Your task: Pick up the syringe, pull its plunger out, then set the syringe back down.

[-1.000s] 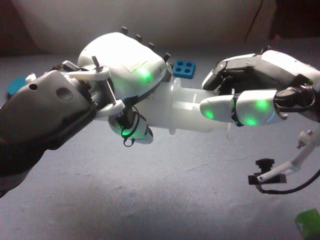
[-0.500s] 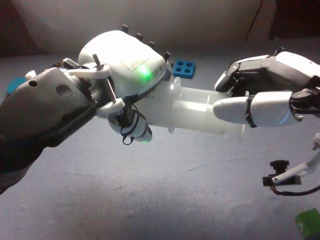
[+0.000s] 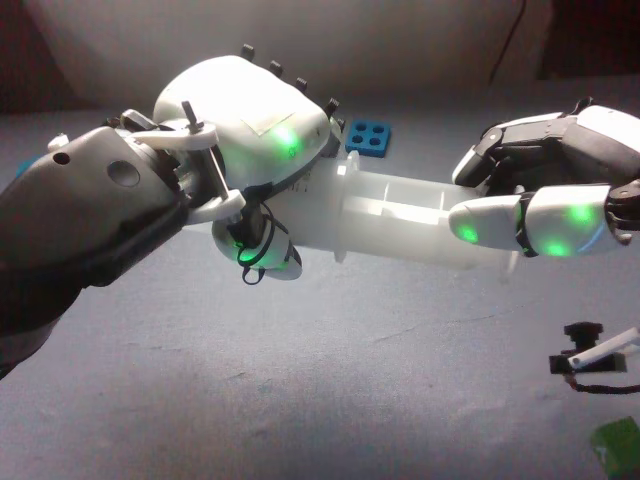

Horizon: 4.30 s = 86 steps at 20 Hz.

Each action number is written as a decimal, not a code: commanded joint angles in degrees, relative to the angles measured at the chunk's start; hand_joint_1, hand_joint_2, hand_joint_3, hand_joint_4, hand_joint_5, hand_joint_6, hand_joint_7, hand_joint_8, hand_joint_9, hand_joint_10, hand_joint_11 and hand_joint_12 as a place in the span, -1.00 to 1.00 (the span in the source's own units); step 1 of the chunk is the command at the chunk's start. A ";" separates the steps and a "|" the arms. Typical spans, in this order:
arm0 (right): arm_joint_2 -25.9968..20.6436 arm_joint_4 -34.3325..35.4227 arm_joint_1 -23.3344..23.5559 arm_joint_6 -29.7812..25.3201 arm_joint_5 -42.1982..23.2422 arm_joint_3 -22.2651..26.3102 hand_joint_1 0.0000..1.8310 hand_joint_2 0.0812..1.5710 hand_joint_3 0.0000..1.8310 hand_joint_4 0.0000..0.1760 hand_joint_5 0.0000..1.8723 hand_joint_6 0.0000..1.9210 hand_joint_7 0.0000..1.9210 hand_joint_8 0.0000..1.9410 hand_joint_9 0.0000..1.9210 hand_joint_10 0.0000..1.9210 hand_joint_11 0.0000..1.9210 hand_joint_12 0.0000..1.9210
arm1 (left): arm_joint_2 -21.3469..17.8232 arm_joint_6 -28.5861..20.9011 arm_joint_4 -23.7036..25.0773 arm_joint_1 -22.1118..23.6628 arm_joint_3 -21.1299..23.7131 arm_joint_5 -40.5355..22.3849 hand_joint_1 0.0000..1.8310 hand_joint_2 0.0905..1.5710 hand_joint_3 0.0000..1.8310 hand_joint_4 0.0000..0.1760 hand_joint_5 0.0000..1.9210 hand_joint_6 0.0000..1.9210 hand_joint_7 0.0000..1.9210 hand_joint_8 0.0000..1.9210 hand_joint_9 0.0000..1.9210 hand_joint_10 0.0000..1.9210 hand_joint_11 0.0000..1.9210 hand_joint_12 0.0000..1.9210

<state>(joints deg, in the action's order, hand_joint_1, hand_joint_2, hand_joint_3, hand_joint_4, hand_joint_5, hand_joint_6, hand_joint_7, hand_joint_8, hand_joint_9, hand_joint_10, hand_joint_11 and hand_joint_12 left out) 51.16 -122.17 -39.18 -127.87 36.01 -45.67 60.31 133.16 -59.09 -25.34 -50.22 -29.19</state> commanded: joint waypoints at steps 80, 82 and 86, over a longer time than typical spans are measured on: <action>0.45 -15.58 -3.45 28.61 19.24 7.71 -1.00 0.19 -0.99 -1.00 -1.00 -1.00 -1.00 -1.00 -1.00 -1.00 -1.00 -0.66 | 10.65 -3.99 -3.61 -10.51 -8.21 -13.16 0.51 0.39 -1.00 -1.00 -0.10 -0.05 0.05 0.06 -0.04 0.26 -0.07 0.12; 0.48 -15.75 -3.75 28.60 19.26 7.71 -0.99 0.19 -1.00 -1.00 -1.00 -1.00 -0.98 -1.00 -0.99 -1.00 -1.00 -0.62 | 10.73 -3.99 -3.61 -10.40 -8.13 -13.17 0.35 0.42 -1.00 -1.00 -0.08 0.08 -0.01 0.14 -0.03 -0.16 -0.06 0.02; 0.52 -16.06 -3.72 28.54 19.45 7.72 -0.98 0.19 -1.00 -1.00 -1.00 -1.00 -0.98 -1.00 -0.98 -1.00 -1.00 -0.66 | 10.83 -3.99 -3.60 -10.40 -8.21 -13.17 -0.13 0.34 -1.00 -1.00 -0.23 -0.96 -0.19 -0.97 -0.17 -0.92 -0.40 -0.19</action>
<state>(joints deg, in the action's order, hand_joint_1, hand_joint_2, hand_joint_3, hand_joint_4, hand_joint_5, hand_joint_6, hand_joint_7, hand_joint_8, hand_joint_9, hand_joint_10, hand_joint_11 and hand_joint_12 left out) 51.64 -134.50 -43.13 -98.85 49.89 -37.98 70.96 129.14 -66.02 -36.36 -58.43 -38.50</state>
